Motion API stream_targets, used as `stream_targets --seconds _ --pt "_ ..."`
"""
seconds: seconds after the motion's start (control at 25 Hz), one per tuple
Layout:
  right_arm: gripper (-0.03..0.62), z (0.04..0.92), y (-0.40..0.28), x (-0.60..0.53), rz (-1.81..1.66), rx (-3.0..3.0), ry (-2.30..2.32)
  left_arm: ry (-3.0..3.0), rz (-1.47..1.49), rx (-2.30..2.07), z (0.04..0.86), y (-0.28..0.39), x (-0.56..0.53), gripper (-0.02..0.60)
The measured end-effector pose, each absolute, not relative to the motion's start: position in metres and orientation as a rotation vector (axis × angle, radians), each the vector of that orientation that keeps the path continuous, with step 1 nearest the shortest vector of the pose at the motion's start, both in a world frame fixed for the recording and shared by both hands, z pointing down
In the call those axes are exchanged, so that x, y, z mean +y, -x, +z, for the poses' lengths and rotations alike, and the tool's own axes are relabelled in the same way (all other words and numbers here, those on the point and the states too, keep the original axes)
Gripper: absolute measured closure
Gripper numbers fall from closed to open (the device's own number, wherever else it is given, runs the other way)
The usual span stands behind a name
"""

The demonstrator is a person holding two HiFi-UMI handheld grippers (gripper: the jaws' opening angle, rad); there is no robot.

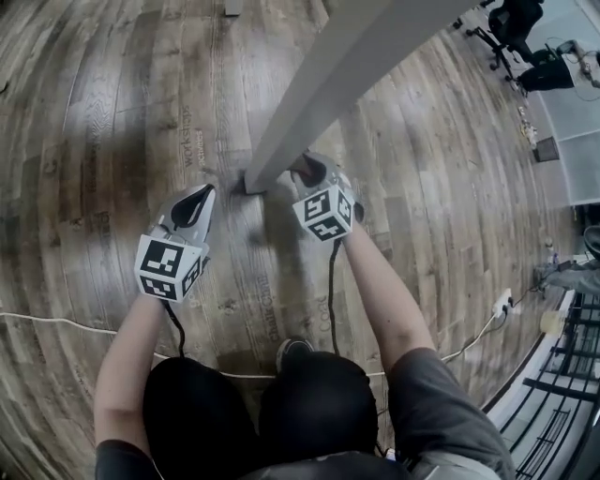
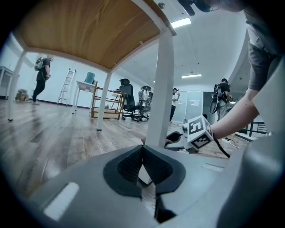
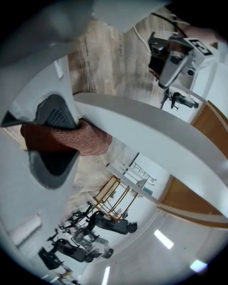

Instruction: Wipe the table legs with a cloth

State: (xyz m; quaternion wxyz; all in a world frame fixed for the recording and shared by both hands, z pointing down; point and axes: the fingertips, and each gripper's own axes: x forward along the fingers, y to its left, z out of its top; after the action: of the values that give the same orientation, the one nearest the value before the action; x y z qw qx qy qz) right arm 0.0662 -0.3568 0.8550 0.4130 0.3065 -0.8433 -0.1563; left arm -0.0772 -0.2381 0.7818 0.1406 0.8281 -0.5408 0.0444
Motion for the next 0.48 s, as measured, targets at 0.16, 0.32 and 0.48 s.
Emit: stream_targets --seconds 0.16,0.32,0.48 --pt "0.503 0.808 -0.074 -0.332 -0.294 -2.229 -0.903 -2.399 0.131 -1.63 0.755 0.093 -0.24 0.561" --pt "0.503 0.758 -0.069 -0.305 -0.239 -2.278 -0.932 -2.434 0.175 -1.663 0.703 0.099 -0.236 0.561" --pt "0.503 0.707 -0.067 -0.291 -0.124 -2.297 -0.96 -2.43 0.223 -1.68 0.645 0.092 -0.223 0.561"
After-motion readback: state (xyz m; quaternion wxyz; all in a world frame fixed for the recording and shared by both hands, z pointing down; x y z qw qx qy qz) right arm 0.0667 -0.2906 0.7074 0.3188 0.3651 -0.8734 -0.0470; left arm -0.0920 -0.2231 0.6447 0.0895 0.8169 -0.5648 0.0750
